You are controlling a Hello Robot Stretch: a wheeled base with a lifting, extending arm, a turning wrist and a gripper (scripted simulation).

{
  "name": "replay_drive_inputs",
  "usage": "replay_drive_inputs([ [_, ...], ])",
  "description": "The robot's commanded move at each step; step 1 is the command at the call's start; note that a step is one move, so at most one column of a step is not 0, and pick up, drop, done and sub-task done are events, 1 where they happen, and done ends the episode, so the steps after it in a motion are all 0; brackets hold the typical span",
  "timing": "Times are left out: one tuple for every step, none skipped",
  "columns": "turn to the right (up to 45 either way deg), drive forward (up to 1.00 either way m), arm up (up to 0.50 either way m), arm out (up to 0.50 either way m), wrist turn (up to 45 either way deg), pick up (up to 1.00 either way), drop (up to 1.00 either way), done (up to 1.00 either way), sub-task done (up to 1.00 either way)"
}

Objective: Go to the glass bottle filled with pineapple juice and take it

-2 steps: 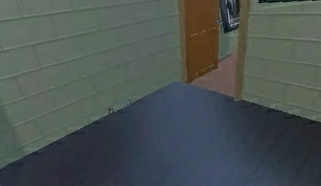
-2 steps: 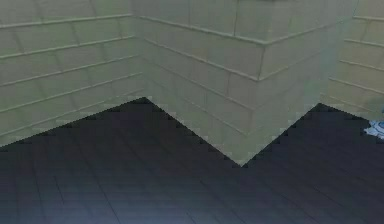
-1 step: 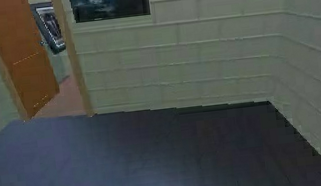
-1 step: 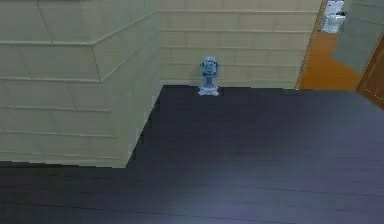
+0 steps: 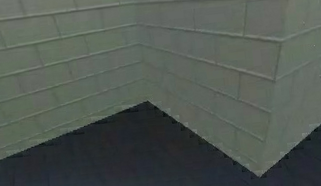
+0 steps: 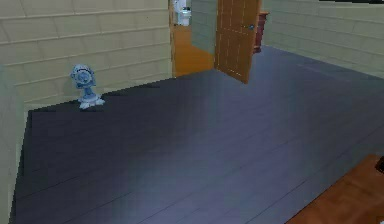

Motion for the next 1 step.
replay_drive_inputs([
  [0.0, 0.1, 0.0, 0.0, 0.0, 0.0, 0.0, 0.0, 0.0],
])
